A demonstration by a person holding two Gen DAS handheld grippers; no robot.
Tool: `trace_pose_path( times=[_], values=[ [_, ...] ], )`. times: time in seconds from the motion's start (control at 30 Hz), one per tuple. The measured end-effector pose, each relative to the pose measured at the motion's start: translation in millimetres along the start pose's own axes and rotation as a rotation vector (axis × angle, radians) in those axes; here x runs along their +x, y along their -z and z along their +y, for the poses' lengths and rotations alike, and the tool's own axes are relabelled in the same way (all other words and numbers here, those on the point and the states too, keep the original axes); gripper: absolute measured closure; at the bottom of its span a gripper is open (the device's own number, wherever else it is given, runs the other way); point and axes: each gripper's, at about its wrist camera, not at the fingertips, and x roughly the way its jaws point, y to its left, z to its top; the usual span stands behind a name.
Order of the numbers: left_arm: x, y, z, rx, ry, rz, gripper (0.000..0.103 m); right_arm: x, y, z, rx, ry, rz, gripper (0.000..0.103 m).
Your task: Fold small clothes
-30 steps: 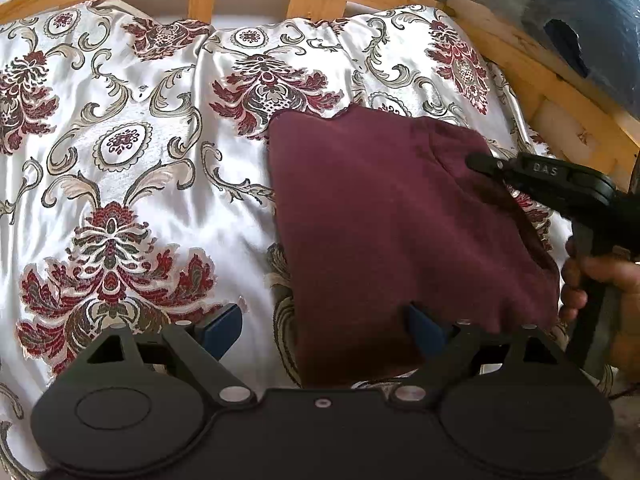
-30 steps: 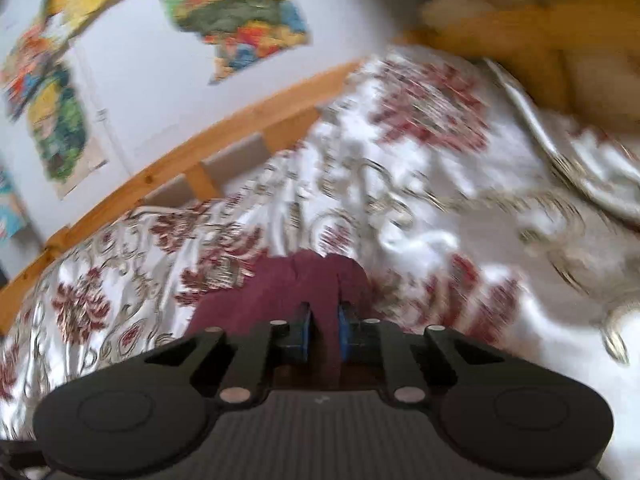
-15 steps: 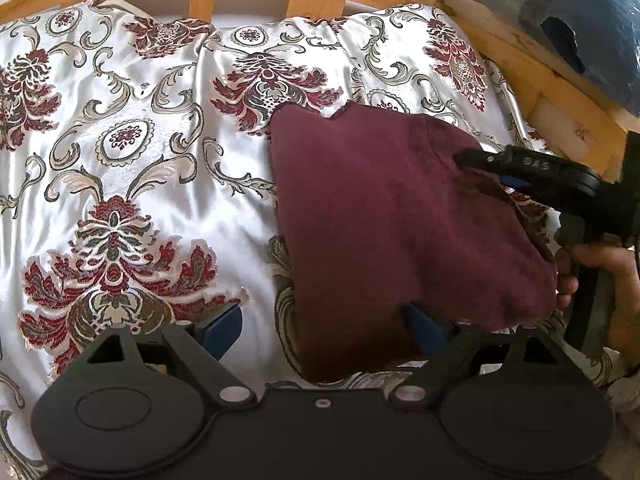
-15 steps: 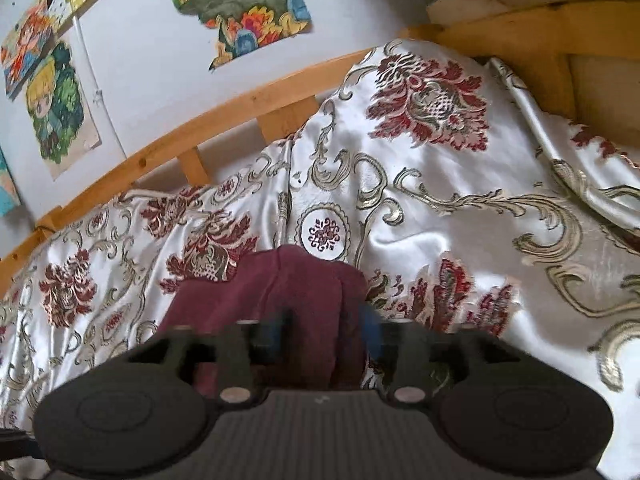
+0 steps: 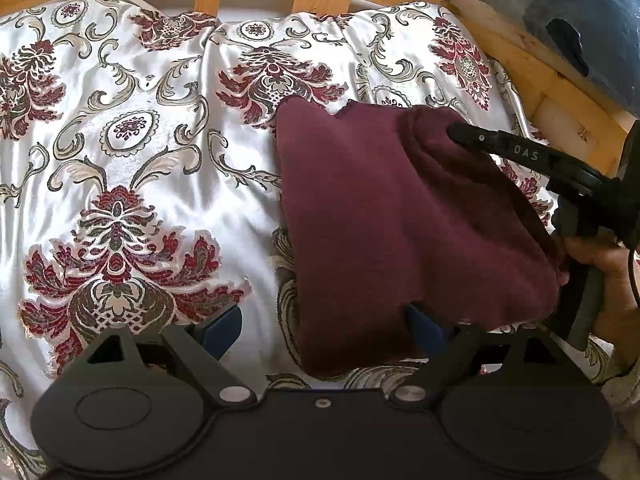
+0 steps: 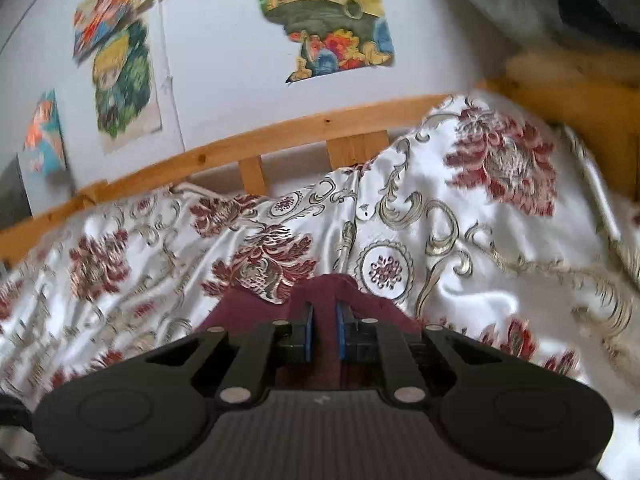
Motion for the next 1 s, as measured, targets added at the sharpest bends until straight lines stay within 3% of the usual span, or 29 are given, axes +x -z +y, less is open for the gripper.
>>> trace_pose_path(
  times=[0.2,0.3,0.33,0.47,0.63,0.77,1.0],
  values=[
    [0,-1,0,0.002,0.004,-0.001,0.013,1,5,-35,0.152,0.107,0.045,0.089],
    [-1,-1,0,-0.007,0.007,-0.002,0.013,1,9,-51,0.243,0.074,0.069,0.088],
    [-2,-1,1,-0.014,0.011,-0.004,0.013,1,10,-54,0.262,0.07,0.076,0.082],
    [-7,-3,7,-0.063,0.041,-0.022,0.012,-4,11,-63,0.335,0.023,0.106,0.041],
    [-13,-10,16,-0.135,0.123,-0.081,0.006,-9,14,-65,0.442,-0.096,0.165,0.014],
    [-3,-21,12,-0.152,0.189,-0.087,0.004,-1,19,-56,0.422,-0.115,0.21,0.012],
    [22,-16,4,-0.135,0.152,0.022,0.001,19,28,-50,0.392,-0.097,0.2,0.009]
  ],
)
